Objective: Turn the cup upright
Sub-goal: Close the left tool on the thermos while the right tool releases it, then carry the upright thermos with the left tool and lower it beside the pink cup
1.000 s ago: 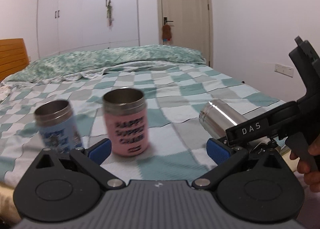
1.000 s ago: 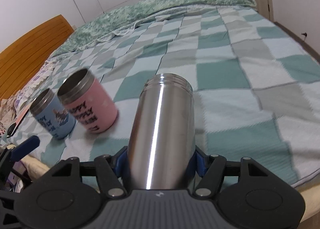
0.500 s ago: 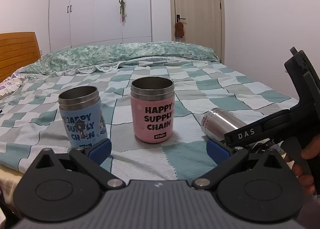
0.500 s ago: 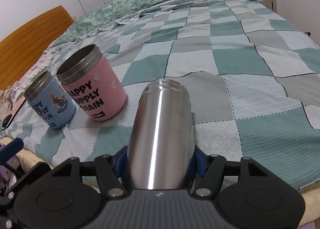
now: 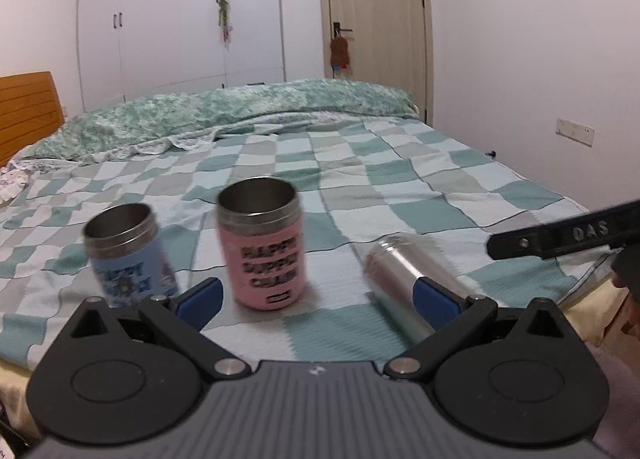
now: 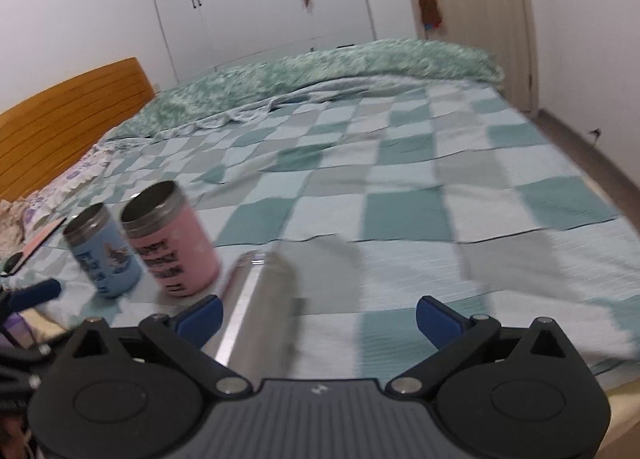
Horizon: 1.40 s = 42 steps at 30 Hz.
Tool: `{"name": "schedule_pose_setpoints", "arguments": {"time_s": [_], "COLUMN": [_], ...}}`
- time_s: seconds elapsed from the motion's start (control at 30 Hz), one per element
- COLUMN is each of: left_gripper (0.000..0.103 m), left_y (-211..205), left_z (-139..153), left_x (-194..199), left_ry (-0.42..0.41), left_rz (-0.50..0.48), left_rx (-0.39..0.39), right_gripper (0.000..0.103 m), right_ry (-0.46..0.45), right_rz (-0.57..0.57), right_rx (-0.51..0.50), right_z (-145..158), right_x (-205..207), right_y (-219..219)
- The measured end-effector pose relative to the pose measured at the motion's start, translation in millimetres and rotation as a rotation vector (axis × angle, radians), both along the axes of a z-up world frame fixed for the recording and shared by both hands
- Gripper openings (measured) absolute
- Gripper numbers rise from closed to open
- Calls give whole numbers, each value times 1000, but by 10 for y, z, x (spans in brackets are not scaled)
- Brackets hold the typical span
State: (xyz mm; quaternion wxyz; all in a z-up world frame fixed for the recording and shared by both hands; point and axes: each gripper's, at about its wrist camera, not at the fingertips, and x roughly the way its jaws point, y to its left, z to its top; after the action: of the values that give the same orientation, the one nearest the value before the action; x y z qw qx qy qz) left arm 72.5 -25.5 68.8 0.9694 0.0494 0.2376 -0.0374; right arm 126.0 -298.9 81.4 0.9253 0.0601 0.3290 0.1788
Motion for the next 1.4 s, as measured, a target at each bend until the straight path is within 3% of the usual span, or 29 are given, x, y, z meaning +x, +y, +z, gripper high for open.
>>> {"name": "schedule_pose_setpoints", "arguments": {"time_s": [0.33,0.67,0.83,0.9,0.97,1.07,1.17,1.27,1.4], "left_gripper": [103,103,102,92,75,70,68,66,66], "left_y": [-575,-782,-819,-852,-856,-803,-762,-785,-740], "left_z": [24,-210,-294,-367,-441,-509,-467,-377,-157], "left_x": [538,1199,1448,1554,1655,1766,1757,1636,1477], "left_ry": [144,390,465,523,585,653,642,544,434], "left_rz": [-19,36,48,51,56,70,67,58,31], "left_rx": [-18,9,34,66,73,21,-25,-6,-81], "right_gripper": [103,103,103,103,103,103,103,103,103], "right_ry": [-31,-57,-54,-51,-48,-48,-48,-54,-65], "right_rz": [15,97,120,125,135,139,141,135,123], "right_rx": [-117,-169,-167,-159,-148,-141,-128,-123,-106], "right_z": [-128,-317,-417,-451,-472,-495,-497,-489,-456], "right_x": [113,352,490,534,563,575,575,562,519], "right_y": [-587,-714,-714,-715,-716,-718,-731,-738,-747]}}
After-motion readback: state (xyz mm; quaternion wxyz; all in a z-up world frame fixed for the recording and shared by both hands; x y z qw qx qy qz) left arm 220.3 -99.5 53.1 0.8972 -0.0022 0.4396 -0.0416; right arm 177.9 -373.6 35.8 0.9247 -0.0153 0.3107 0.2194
